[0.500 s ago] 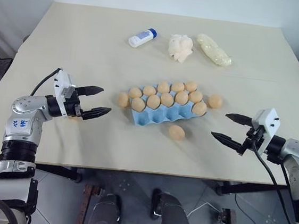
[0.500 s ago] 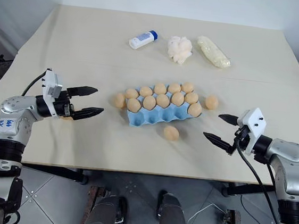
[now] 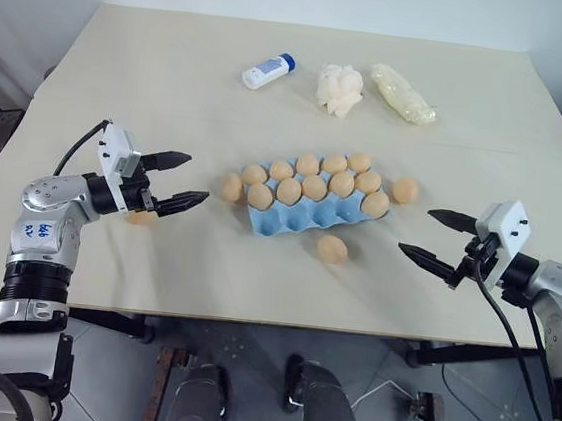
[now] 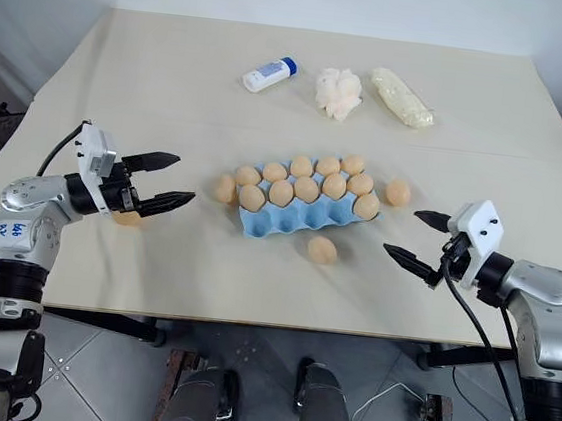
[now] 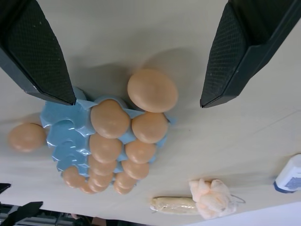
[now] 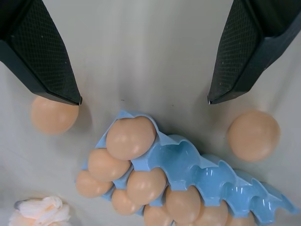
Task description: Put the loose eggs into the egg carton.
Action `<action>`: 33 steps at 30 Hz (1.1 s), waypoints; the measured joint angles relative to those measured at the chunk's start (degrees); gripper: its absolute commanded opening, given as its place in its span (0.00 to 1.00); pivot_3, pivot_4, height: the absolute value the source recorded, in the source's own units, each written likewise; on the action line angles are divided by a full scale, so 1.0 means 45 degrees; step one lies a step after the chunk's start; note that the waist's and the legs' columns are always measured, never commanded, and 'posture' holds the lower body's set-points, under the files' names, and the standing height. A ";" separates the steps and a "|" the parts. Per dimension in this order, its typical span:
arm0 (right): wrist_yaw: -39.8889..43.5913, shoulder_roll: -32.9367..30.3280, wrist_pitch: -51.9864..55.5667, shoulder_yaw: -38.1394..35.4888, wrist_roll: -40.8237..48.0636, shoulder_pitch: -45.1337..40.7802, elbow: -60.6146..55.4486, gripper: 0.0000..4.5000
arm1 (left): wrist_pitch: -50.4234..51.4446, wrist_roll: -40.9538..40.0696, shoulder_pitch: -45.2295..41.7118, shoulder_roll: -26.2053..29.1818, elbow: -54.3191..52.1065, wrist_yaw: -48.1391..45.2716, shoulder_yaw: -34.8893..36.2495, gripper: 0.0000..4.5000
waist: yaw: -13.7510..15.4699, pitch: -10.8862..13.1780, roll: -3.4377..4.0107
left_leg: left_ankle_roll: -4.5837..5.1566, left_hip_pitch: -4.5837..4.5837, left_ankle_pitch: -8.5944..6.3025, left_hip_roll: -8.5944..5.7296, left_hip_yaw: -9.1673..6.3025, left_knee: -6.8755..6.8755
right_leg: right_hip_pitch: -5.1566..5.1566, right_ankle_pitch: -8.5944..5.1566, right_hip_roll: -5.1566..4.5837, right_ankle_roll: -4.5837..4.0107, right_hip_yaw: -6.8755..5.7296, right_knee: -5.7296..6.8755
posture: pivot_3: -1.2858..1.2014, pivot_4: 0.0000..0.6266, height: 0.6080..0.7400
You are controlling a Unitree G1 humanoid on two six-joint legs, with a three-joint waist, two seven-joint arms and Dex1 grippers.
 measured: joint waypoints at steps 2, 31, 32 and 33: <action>-0.0448 0.0001 0.0776 -0.0356 0.0375 0.0980 -0.1428 1.00 | 0.0000 0.0015 -0.0048 0.0042 0.0024 -0.0042 -0.0017 1.00 | 0.0036 0.0000 0.0000 | -0.0004 0.0001 -0.0002 0.0005 -0.0011 -0.0012 | 0.0001 -0.0002 0.0002 -0.0003 -0.0004 0.0001 | 0.52 0.24 1.00; -0.4343 0.1967 0.6606 0.3035 0.1606 -0.0043 -0.4712 1.00 | -0.0034 -0.1330 0.0921 0.0287 -0.0200 -0.2962 0.1274 1.00 | 0.0282 -0.0006 -0.0010 | 0.0024 -0.0033 -0.0027 0.0012 -0.0004 -0.0005 | -0.0015 -0.0007 0.0011 -0.0002 -0.0008 -0.0043 | 0.52 0.24 1.00; -0.4319 0.2053 0.6592 0.3131 0.1567 -0.0131 -0.4619 1.00 | 0.0044 -0.1369 0.1037 0.0366 -0.0324 -0.2900 0.1318 1.00 | 0.0284 -0.0006 -0.0011 | 0.0024 -0.0033 -0.0027 0.0012 -0.0004 -0.0004 | -0.0015 -0.0007 0.0012 -0.0002 -0.0010 -0.0043 | 0.52 0.24 1.00; -0.4295 0.2162 0.6535 0.3313 0.1415 -0.0356 -0.4399 1.00 | 0.0157 -0.1489 0.1301 0.0462 -0.0589 -0.2842 0.1469 1.00 | 0.0265 -0.0006 -0.0011 | 0.0024 -0.0033 -0.0028 0.0014 -0.0003 0.0000 | -0.0015 -0.0007 0.0012 -0.0002 -0.0009 -0.0043 | 0.52 0.24 1.00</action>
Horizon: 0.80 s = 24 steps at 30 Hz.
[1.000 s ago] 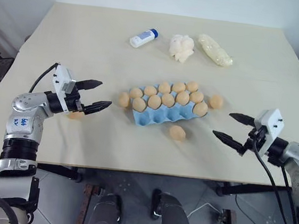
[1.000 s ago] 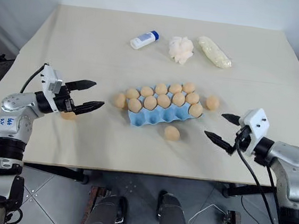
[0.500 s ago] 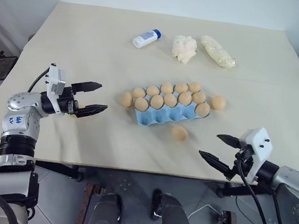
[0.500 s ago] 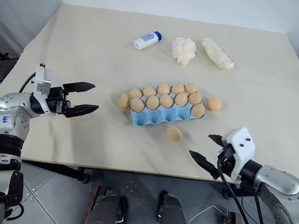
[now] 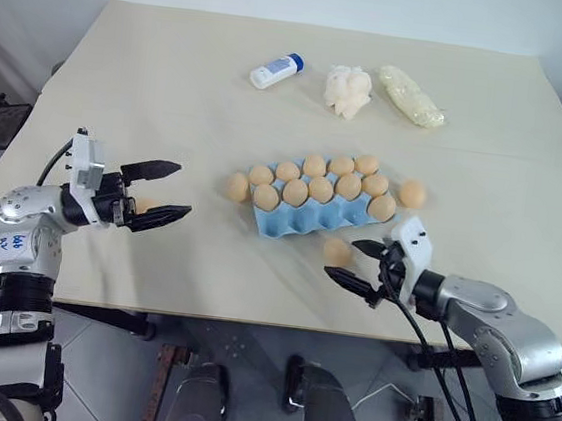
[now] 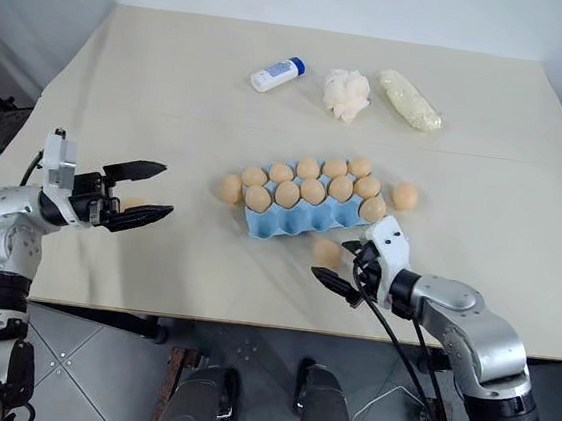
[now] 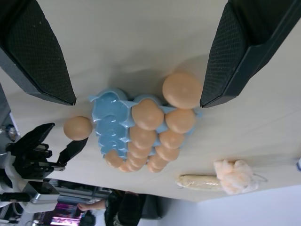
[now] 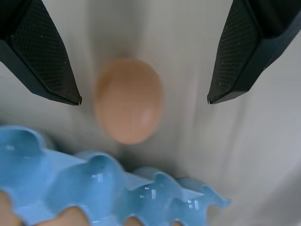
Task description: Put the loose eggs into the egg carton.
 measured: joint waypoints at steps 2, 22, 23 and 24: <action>0.0079 0.0129 -0.0173 0.0367 -0.0262 -0.0366 0.0454 1.00 | 0.0131 -0.0093 0.0327 0.0060 -0.0330 0.0161 0.0228 1.00 | -0.0012 0.0000 0.0000 | 0.0001 0.0005 0.0000 0.0000 0.0007 0.0003 | 0.0000 0.0000 -0.0005 0.0001 0.0006 0.0002 | 0.52 0.24 1.00; -0.0038 0.0073 0.0666 -0.0879 -0.0031 -0.1925 -0.0621 0.35 | 0.0277 -0.0374 0.0890 0.0077 -0.1162 0.0783 0.0543 1.00 | -0.0018 0.0000 0.0001 | -0.0002 0.0008 -0.0011 0.0016 0.0020 0.0007 | -0.0005 0.0000 -0.0001 -0.0002 0.0013 0.0003 | 0.52 0.24 1.00; -0.0126 0.0079 0.0612 -0.0889 -0.0091 -0.2380 -0.0399 0.35 | 0.0276 -0.0388 0.0881 0.0076 -0.1169 0.0782 0.0542 1.00 | -0.0025 0.0000 0.0001 | -0.0002 0.0008 -0.0011 0.0020 0.0024 0.0004 | -0.0006 0.0000 0.0000 -0.0003 0.0014 0.0002 | 0.52 0.24 1.00; -0.0170 0.0092 0.0516 -0.0879 -0.0197 -0.2699 -0.0157 0.35 | 0.0274 -0.0395 0.0869 0.0075 -0.1177 0.0783 0.0542 1.00 | -0.0013 0.0000 0.0000 | -0.0002 0.0009 -0.0011 0.0021 0.0021 0.0001 | -0.0006 -0.0001 -0.0001 -0.0005 0.0010 0.0001 | 0.52 0.24 1.00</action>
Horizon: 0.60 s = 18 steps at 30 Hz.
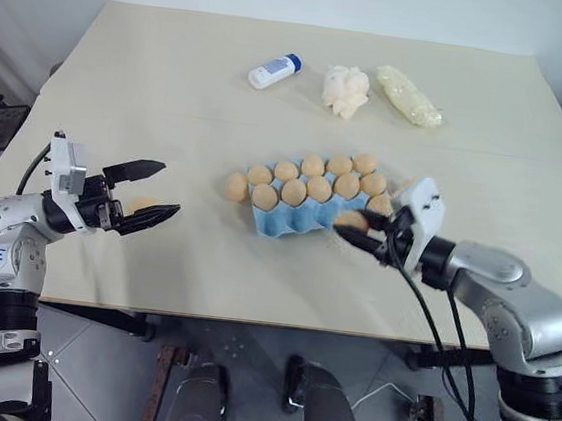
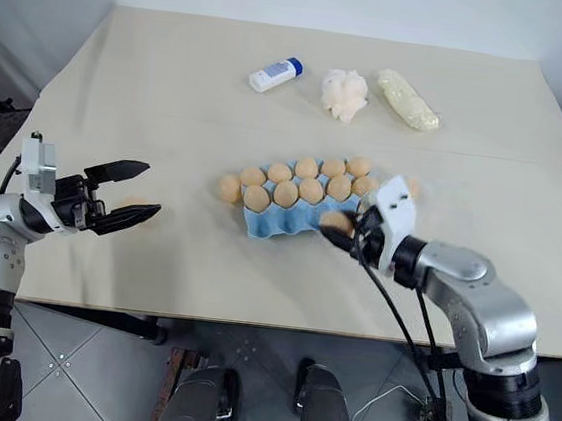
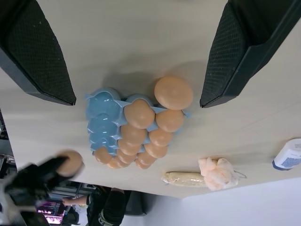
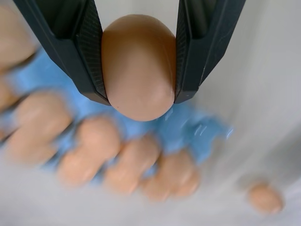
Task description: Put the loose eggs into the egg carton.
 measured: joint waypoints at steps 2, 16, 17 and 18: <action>-0.0030 0.0156 -0.0436 0.0116 -0.0368 -0.0623 0.0917 0.35 | -0.0004 -0.0008 -0.0019 -0.0007 0.0001 0.0006 0.0000 1.00 | 0.0008 0.0000 0.0000 | -0.0003 -0.0001 -0.0001 0.0001 0.0001 -0.0004 | -0.0001 -0.0001 0.0006 -0.0002 -0.0002 -0.0002 | 0.52 0.24 1.00; 0.1014 0.0332 -0.2590 0.1192 -0.2386 -0.1729 0.4531 0.82 | -0.0038 -0.0016 -0.0139 -0.0043 -0.0002 0.0180 -0.0009 1.00 | -0.0041 0.0000 0.0001 | 0.0012 -0.0016 -0.0018 0.0000 0.0090 0.0000 | -0.0067 0.0003 -0.0005 0.0007 0.0004 0.0037 | 0.52 0.24 1.00; 0.1086 0.0331 -0.2610 0.1192 -0.2405 -0.1729 0.4530 0.90 | -0.0040 -0.0016 -0.0139 -0.0043 -0.0002 0.0183 -0.0009 1.00 | -0.0047 0.0000 0.0000 | 0.0009 -0.0015 -0.0016 0.0002 0.0090 0.0000 | -0.0069 0.0002 -0.0005 0.0005 0.0005 0.0042 | 0.52 0.24 1.00; 0.1153 0.0329 -0.2612 0.1191 -0.2413 -0.1729 0.4516 0.97 | -0.0042 -0.0016 -0.0139 -0.0043 -0.0002 0.0184 -0.0009 1.00 | -0.0056 0.0000 0.0001 | 0.0008 -0.0012 -0.0016 0.0004 0.0090 0.0000 | -0.0071 0.0001 -0.0005 0.0003 0.0006 0.0049 | 0.52 0.24 1.00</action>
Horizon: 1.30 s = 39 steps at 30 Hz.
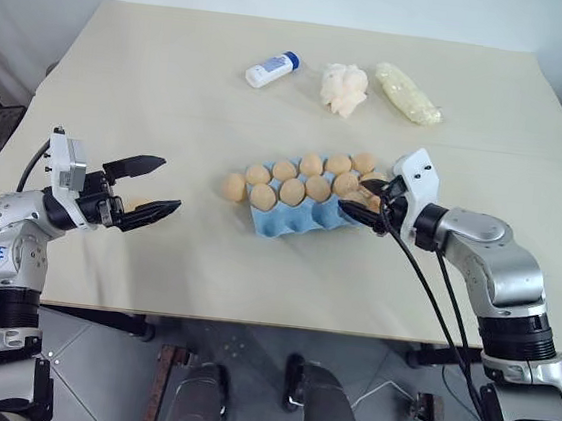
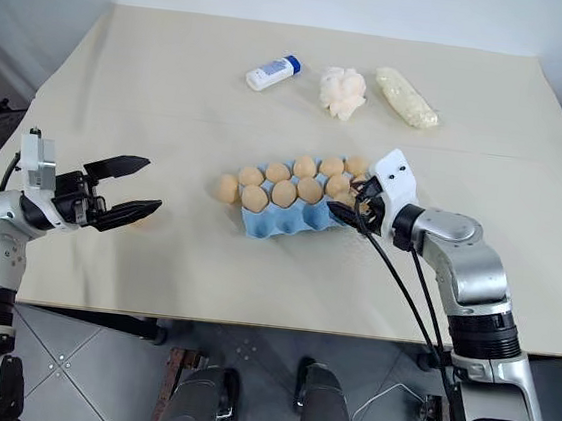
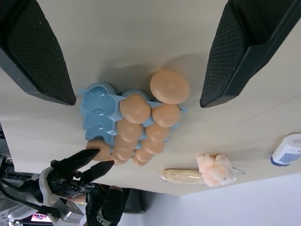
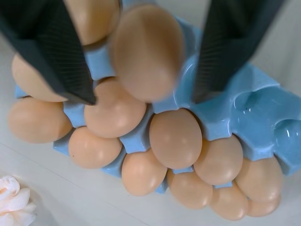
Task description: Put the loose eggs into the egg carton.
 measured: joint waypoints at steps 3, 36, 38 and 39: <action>0.0175 -0.0079 0.0049 -0.0014 0.0038 0.0000 -0.0213 1.00 | -0.0008 -0.0001 -0.0006 0.0000 0.0002 -0.0001 0.0000 1.00 | -0.0034 0.0000 0.0000 | -0.0001 -0.0002 0.0001 0.0000 0.0003 0.0000 | -0.0007 0.0000 -0.0002 0.0000 0.0003 0.0006 | 0.52 0.24 1.00; 0.0345 -0.1459 -0.1405 -0.4846 0.0982 0.1960 0.1020 1.00 | -0.0538 -0.0012 -0.0527 -0.0382 0.0622 0.0233 0.0030 1.00 | -0.0243 0.0000 0.0000 | 0.0000 0.0030 0.0006 0.0001 0.0028 0.0015 | 0.0019 0.0007 0.0000 -0.0004 0.0024 -0.0009 | 0.52 0.24 1.00; -0.0064 -0.0835 -0.1721 -0.4371 0.0659 0.1025 0.2216 1.00 | -0.0526 -0.0013 -0.0478 -0.0399 0.0420 0.0303 0.0004 1.00 | -0.0292 0.0000 0.0000 | 0.0000 0.0029 0.0006 -0.0002 0.0037 0.0012 | 0.0012 0.0008 -0.0002 -0.0002 0.0029 0.0006 | 0.52 0.24 1.00; -0.0158 -0.0677 -0.1866 -0.4172 0.0546 0.0766 0.2635 1.00 | -0.0524 -0.0018 -0.0424 -0.0392 0.0271 0.0350 0.0031 1.00 | -0.0273 0.0000 0.0000 | -0.0001 0.0022 0.0006 -0.0006 0.0034 0.0006 | -0.0001 0.0008 -0.0005 -0.0001 0.0028 0.0022 | 0.52 0.24 1.00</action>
